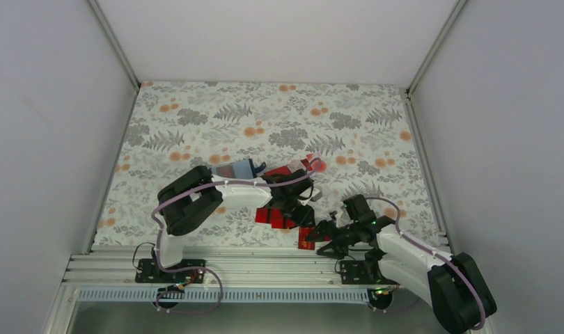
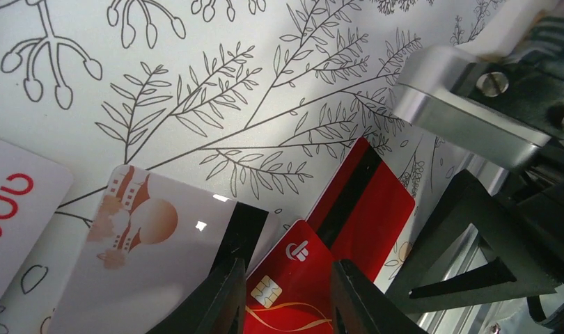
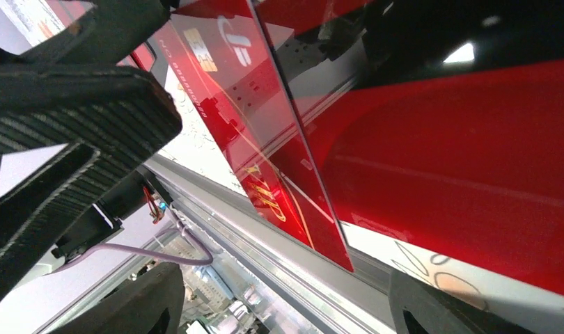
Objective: Put the credit cards into the card holder
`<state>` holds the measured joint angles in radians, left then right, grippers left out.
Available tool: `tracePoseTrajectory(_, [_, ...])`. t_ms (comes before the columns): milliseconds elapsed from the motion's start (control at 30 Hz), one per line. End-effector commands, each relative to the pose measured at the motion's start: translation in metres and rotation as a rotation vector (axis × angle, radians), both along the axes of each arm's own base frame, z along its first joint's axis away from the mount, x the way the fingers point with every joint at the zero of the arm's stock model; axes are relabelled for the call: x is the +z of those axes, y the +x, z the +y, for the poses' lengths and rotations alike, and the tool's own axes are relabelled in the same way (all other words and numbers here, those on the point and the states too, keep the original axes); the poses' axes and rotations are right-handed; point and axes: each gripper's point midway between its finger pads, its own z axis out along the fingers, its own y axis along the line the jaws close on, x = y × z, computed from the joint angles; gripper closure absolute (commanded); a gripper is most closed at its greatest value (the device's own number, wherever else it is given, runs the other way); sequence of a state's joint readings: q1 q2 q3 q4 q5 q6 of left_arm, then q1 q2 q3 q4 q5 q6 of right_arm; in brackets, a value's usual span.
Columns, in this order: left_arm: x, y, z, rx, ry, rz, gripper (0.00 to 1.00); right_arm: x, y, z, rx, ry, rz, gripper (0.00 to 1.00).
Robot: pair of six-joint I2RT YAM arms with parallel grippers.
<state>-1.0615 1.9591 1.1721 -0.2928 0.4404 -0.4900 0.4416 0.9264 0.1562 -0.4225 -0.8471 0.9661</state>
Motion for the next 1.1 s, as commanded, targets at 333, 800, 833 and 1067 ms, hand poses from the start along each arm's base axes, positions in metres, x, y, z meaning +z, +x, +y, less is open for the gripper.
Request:
tracePoseTrajectory(333, [-0.025,-0.024,0.027,0.050,0.099,0.116,0.69,0.004,0.028,0.015,-0.014,0.057,-0.151,0.45])
tracePoseTrajectory(800, [0.038,0.002,0.032,0.117,0.070,-0.002,0.60,-0.003,0.018,0.008,0.099,-0.041,-0.114,0.43])
tracePoseTrajectory(833, [0.042,0.002,0.033,0.122,0.069,-0.005,0.58,-0.003,0.016,0.009,0.111,-0.038,-0.109,0.42])
tracePoseTrajectory(1067, [0.042,-0.015,0.070,0.143,0.147,0.020,0.61,-0.006,0.002,0.012,0.181,-0.014,-0.066,0.36])
